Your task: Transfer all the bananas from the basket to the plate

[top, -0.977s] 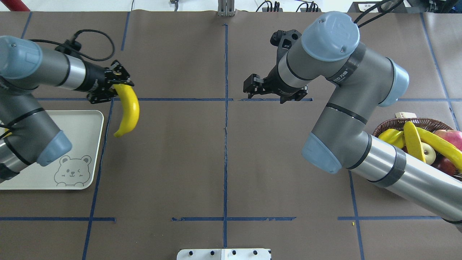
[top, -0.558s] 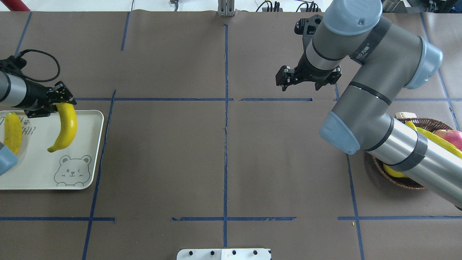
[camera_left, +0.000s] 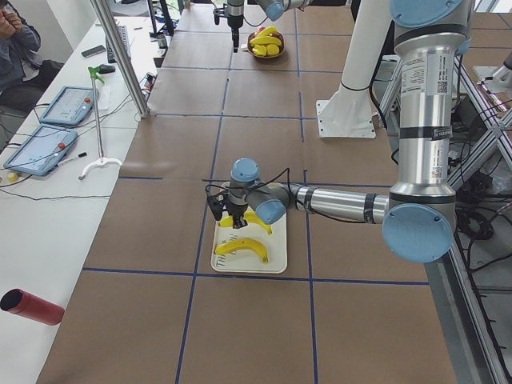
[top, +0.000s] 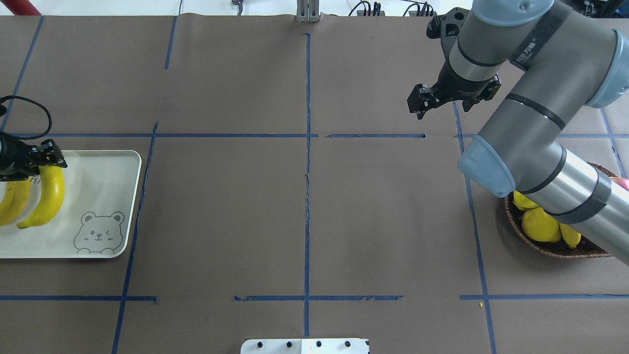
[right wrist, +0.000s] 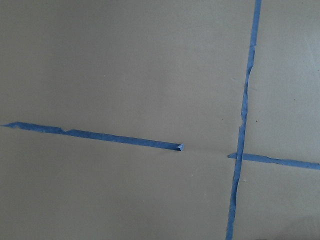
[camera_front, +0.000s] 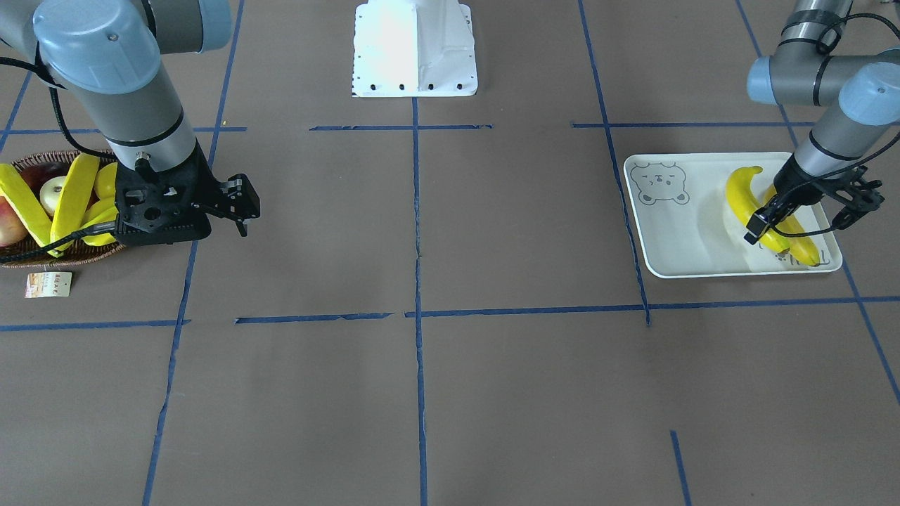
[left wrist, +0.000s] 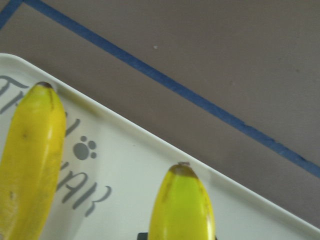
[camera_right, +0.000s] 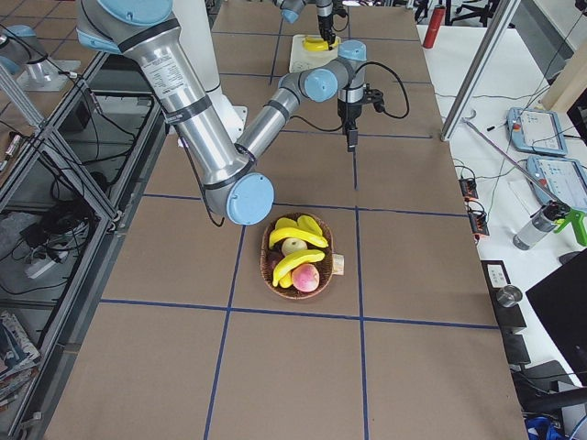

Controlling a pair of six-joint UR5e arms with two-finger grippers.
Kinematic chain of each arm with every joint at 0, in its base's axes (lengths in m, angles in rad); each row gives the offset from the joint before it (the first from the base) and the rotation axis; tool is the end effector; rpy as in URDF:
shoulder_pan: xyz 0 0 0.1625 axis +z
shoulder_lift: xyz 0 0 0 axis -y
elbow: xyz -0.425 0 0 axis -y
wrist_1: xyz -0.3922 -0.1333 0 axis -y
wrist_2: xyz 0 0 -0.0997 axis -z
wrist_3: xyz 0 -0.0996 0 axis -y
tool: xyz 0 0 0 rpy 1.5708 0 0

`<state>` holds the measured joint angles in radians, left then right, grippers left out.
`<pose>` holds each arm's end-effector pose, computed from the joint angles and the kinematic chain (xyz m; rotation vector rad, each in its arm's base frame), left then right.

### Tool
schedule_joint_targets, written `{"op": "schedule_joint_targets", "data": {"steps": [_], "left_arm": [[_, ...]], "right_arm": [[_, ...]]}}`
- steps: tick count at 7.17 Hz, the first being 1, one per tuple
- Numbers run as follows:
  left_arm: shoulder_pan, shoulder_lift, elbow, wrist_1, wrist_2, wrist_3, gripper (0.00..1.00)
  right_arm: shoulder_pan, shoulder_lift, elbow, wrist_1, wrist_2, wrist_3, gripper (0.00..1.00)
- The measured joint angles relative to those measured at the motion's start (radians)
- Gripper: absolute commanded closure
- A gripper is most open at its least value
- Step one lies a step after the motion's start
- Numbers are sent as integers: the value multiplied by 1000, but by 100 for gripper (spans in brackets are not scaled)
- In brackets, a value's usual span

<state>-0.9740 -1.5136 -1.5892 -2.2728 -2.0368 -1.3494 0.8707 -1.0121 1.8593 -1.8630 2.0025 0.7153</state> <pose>0.2083 -0.4641 0.6108 -0.0046 0.8008 -0.5582 -0.3277 -0.5312 0.2533 0.1417 -0.6745 -0.1052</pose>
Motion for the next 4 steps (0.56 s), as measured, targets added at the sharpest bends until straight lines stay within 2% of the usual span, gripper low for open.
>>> {"op": "schedule_joint_targets", "data": {"steps": [1,4], "left_arm": [[-23,-4,23,-2,0,39,1],[-74,-11,37,-1,-16,106,0]], "right_arm": [[1,-4,6,-1,0,-2,0],[3,-33,40,-2,-1,-4,0]]}}
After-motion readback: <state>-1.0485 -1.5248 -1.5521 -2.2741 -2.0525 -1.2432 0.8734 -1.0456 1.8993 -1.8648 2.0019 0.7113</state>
